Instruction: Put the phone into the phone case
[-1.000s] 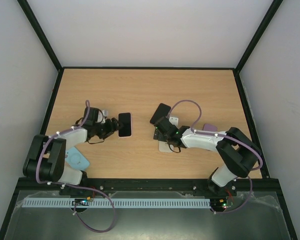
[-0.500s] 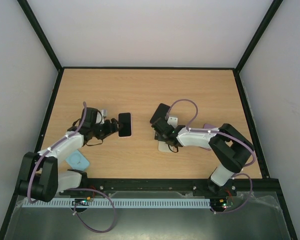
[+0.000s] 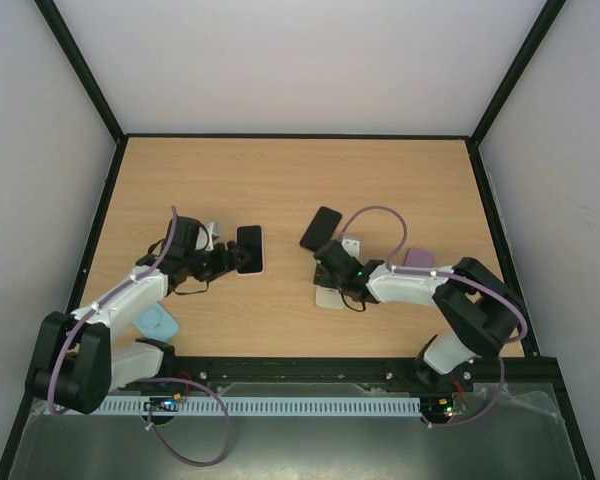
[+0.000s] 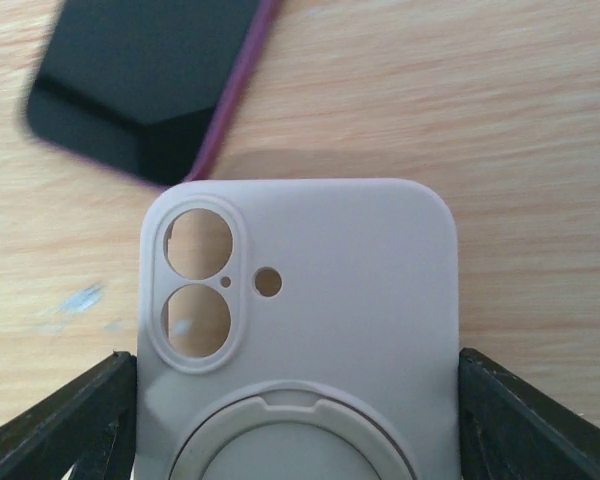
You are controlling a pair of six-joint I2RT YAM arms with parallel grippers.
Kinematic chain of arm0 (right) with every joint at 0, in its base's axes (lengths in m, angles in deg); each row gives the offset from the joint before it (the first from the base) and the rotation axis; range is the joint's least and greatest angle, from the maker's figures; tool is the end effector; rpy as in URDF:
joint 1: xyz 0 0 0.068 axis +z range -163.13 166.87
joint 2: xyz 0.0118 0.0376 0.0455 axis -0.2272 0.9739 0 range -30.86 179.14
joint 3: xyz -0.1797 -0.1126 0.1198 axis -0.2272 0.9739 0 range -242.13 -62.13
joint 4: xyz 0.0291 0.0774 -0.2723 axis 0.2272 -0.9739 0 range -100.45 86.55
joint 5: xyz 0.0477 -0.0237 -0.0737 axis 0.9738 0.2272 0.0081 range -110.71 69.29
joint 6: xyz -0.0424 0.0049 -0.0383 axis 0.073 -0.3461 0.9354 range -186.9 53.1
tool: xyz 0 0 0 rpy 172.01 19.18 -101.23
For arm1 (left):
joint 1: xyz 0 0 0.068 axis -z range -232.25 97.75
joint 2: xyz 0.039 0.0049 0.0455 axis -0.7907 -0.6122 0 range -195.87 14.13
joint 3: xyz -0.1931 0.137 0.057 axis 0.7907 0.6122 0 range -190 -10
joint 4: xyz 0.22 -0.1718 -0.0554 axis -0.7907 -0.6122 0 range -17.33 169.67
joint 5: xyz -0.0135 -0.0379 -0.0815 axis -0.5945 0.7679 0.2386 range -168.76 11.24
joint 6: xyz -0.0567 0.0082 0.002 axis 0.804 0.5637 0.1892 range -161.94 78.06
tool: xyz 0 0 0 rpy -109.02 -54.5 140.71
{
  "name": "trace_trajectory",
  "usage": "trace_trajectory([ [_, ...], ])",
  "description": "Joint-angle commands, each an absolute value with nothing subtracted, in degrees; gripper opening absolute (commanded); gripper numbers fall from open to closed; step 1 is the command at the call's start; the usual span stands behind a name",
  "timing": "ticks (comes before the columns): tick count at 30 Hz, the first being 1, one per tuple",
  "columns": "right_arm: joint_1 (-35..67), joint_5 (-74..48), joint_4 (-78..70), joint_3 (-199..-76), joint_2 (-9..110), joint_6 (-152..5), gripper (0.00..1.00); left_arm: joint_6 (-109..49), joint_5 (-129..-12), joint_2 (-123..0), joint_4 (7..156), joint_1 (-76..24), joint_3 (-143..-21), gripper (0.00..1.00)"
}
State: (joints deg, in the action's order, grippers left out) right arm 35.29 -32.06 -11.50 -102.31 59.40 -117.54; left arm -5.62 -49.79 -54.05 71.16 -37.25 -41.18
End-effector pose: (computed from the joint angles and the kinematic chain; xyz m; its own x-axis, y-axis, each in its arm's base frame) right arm 0.2052 0.2192 0.0823 -0.8711 0.1602 -0.4642 0.0143 0.9531 0.3022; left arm 0.2473 -0.0867 0.1380 -0.8835 -0.2997 -0.3599 0.0384 0.7194 -0.6935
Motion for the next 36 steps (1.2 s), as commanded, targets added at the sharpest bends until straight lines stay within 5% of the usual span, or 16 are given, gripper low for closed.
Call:
trace_trajectory([
  [1,35.4,-15.4,3.9,-96.2,54.0,-116.5,0.68,-5.3,-42.8,-52.0,73.2,-35.9,-41.6,0.77],
  [10,35.4,9.9,36.6,-87.6,48.9,-123.8,0.64,6.3,-30.2,-51.1,92.4,-27.8,-38.8,0.66],
  [21,35.9,12.9,45.5,-84.9,47.0,-126.7,0.63,9.7,-34.2,-53.0,94.6,-23.9,-38.7,0.48],
  [28,35.9,12.4,44.8,-84.1,47.0,-126.2,0.64,12.2,-36.0,-52.8,96.8,-23.2,-38.0,0.1],
  [30,35.9,11.7,43.4,-83.9,46.7,-125.9,0.72,12.2,-36.6,-52.4,96.1,-23.2,-38.0,0.03],
  [36,35.8,4.8,29.9,-86.2,42.8,-123.9,0.99,8.9,-40.1,-51.8,88.0,-23.2,-39.4,0.02],
])
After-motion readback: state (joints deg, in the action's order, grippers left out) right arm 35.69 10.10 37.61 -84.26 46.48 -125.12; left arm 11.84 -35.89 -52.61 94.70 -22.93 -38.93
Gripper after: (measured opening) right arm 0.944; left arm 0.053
